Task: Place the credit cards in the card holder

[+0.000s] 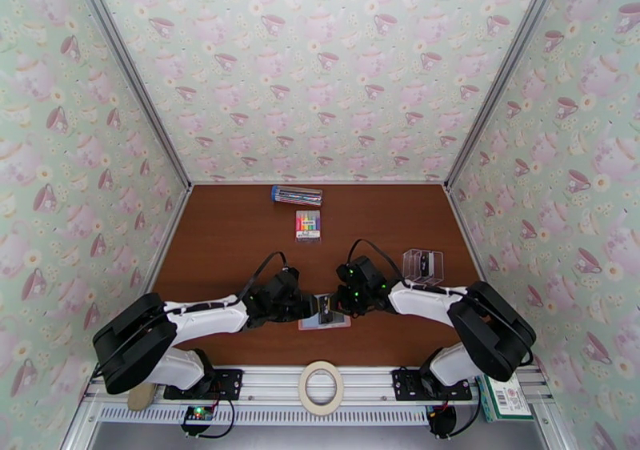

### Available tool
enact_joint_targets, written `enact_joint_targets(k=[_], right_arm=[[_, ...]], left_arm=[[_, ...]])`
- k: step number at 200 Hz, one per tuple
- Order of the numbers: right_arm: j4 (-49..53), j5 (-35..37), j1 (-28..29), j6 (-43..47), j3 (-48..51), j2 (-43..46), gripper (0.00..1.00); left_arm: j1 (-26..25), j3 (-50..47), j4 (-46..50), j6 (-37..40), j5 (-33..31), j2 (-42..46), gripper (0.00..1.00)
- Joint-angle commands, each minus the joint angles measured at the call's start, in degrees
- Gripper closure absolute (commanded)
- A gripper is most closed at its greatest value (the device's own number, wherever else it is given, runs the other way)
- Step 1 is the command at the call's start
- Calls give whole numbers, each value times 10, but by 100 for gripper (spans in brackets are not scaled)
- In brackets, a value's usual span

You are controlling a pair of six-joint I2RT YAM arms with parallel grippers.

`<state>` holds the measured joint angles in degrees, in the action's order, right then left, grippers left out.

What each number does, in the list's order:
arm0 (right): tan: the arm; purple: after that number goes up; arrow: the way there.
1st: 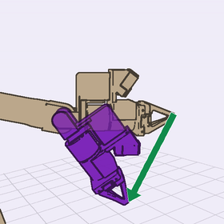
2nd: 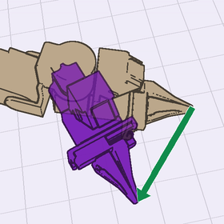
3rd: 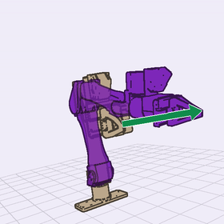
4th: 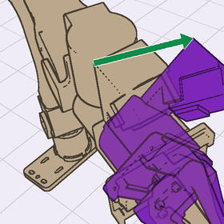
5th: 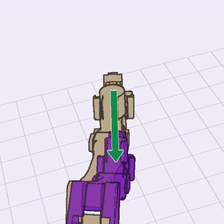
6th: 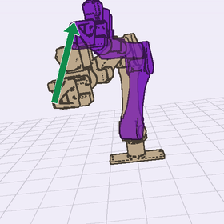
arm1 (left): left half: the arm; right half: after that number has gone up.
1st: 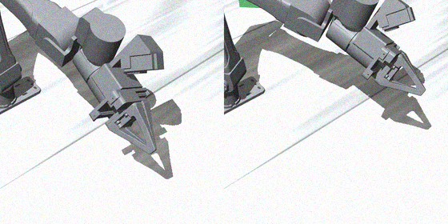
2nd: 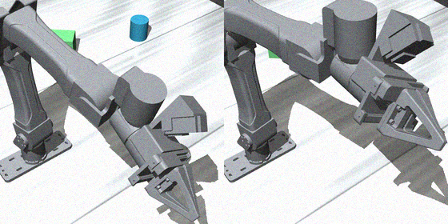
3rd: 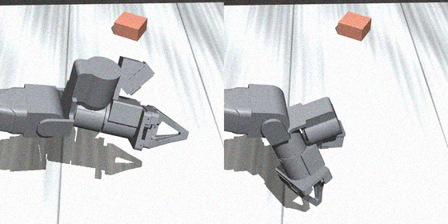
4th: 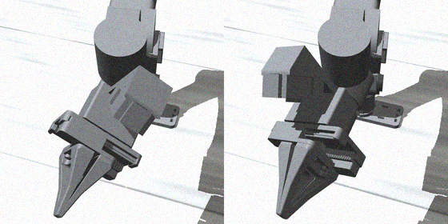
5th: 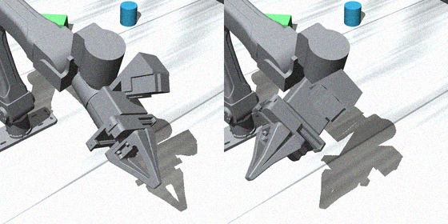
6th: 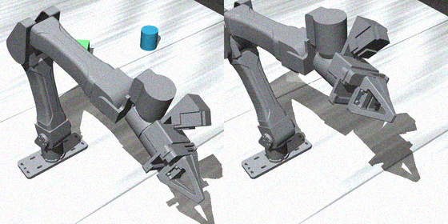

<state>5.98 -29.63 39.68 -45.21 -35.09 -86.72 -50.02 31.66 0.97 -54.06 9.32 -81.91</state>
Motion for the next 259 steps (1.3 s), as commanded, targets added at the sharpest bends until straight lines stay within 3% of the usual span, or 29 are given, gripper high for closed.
enact_joint_targets(k=[1, 259], right_arm=[[17, 8, 4, 11, -4, -19, 100], [83, 21, 4, 52, -19, -33, 100]], left_arm=[[-4, 12, 19, -1, -7, -5, 33], [-4, 16, 37, 6, -16, 3, 33]])
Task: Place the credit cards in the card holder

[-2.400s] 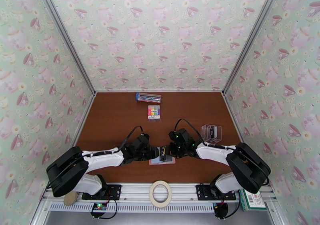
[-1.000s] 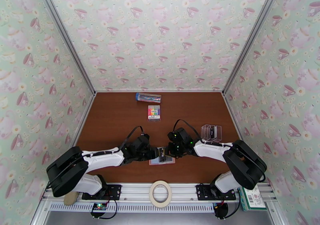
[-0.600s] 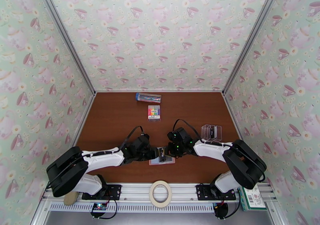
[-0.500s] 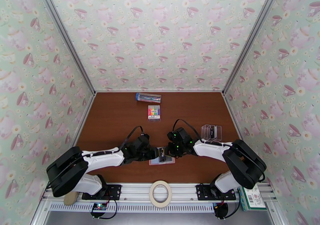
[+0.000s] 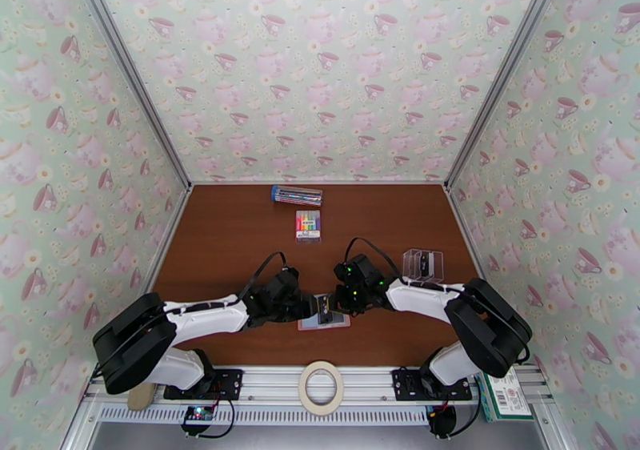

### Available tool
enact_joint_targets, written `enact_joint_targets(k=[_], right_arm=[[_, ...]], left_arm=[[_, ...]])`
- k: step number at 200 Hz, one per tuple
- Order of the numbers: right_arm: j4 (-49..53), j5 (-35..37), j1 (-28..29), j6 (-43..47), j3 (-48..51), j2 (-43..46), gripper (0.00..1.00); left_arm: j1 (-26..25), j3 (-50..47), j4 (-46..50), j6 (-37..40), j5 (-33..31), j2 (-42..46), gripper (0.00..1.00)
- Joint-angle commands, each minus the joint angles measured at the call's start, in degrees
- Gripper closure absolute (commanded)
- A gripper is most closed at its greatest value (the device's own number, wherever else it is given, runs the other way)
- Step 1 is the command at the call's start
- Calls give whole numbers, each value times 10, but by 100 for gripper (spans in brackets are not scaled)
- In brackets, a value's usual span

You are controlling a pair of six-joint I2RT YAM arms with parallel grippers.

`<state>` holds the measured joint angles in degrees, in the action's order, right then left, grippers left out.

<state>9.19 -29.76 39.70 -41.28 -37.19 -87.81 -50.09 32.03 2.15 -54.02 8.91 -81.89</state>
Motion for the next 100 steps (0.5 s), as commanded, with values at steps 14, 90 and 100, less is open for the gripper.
enact_joint_targets(k=[14, 90, 100], right_arm=[[52, 25, 4, 15, 1, -20, 100], [39, 19, 5, 12, -7, -40, 100], [40, 19, 4, 13, -7, -42, 100]], left_arm=[[-4, 12, 26, 6, -12, 2, 33], [-4, 12, 25, 6, -12, 3, 33], [-4, 12, 26, 6, -12, 2, 33]])
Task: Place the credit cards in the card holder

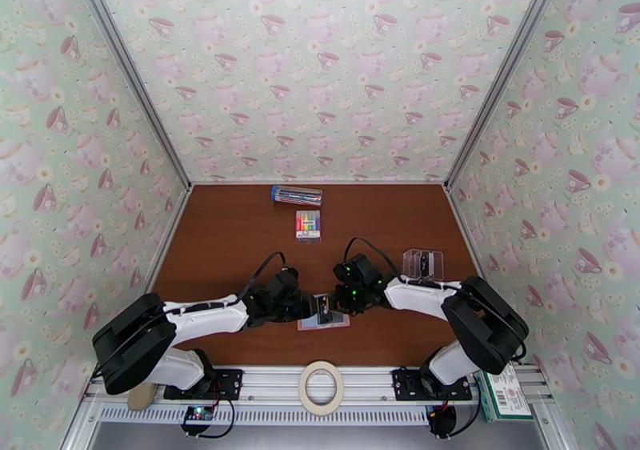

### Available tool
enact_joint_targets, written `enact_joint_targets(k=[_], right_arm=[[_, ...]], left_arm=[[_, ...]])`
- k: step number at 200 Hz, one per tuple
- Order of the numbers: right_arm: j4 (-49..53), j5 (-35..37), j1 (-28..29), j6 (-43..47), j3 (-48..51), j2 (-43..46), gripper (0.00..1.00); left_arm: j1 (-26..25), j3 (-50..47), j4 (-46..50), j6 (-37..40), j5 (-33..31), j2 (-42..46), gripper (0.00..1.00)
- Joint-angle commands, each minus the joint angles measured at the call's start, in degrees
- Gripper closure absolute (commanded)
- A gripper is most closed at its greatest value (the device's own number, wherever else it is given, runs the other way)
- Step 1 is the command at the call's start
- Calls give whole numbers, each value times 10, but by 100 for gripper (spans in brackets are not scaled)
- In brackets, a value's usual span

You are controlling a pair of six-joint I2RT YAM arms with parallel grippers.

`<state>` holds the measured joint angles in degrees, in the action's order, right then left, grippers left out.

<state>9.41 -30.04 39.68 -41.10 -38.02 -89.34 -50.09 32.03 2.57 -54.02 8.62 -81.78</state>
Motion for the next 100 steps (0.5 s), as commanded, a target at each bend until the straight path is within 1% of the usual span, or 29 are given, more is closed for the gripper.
enact_joint_targets(k=[1, 100], right_arm=[[38, 22, 5, 11, 1, -27, 100], [45, 22, 5, 17, -5, -38, 100]], left_arm=[[-4, 12, 21, 6, -10, 1, 33], [-4, 14, 22, 7, -9, -1, 33]])
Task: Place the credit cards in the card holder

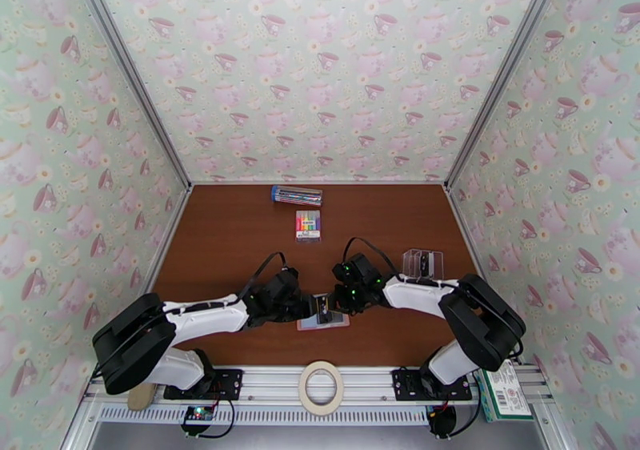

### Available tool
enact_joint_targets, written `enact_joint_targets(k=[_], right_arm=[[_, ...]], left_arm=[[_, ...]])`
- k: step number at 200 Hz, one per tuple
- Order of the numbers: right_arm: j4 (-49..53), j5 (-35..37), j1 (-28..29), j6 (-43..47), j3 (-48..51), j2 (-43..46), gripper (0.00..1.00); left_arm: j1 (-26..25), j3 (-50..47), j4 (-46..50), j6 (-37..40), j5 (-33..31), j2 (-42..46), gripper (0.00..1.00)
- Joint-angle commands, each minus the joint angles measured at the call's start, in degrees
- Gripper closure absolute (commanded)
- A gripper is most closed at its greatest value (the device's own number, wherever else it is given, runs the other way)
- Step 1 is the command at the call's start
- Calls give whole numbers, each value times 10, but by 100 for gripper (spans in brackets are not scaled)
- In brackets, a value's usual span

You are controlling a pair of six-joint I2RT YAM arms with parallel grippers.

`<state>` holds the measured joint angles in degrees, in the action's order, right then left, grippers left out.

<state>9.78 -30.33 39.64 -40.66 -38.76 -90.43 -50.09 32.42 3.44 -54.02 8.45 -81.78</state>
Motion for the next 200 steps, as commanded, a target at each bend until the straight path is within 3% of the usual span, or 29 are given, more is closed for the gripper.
enact_joint_targets(k=[1, 180, 200], right_arm=[[41, 25, 5, 13, 3, -27, 100], [61, 36, 17, 18, -20, -27, 100], [81, 52, 17, 24, -29, -10, 94]], left_arm=[[-4, 9, 13, 7, -7, -1, 33], [-4, 15, 23, 10, -9, 1, 33], [-4, 16, 23, 10, -9, 3, 34]])
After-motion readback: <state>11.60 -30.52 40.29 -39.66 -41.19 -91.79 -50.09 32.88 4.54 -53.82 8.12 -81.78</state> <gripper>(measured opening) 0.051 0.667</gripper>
